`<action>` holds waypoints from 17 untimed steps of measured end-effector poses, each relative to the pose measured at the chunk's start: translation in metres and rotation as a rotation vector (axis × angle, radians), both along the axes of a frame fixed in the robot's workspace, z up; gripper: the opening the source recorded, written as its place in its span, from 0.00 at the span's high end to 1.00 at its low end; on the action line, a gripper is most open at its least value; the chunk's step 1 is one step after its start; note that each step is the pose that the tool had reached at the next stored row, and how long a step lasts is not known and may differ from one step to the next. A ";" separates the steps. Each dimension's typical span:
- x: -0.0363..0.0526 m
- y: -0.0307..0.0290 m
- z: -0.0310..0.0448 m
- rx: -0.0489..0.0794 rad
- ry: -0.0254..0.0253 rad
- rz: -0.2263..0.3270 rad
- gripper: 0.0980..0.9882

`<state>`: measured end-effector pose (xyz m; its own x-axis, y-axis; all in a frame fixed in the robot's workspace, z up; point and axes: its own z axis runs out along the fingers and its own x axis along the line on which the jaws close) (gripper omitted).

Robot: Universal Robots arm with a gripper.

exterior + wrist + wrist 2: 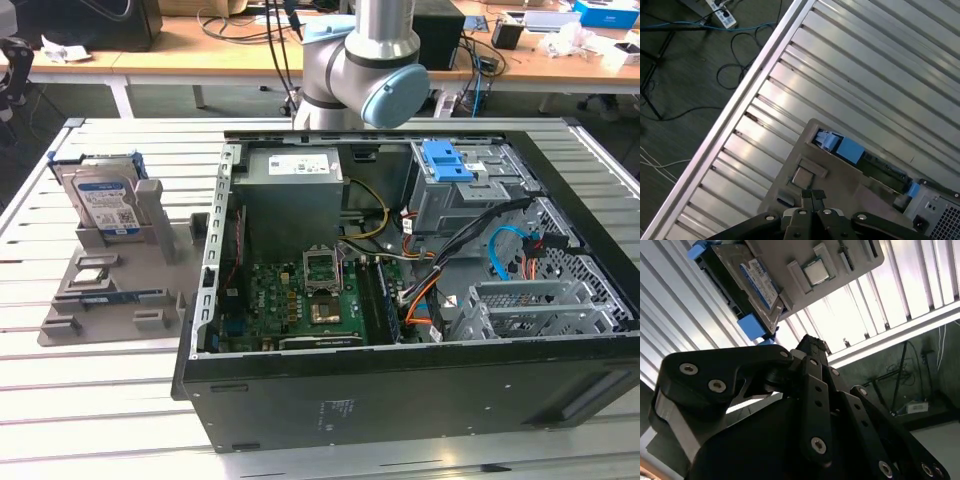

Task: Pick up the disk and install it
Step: 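Pick up the disk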

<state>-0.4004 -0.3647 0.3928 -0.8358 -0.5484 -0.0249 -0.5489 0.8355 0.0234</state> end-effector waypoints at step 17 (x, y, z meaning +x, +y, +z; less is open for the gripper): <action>0.0000 0.0000 0.0000 0.000 0.0000 0.279 0.99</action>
<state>-0.4004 -0.3647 0.3928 -0.6525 -0.7574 -0.0249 -0.7578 0.6521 0.0235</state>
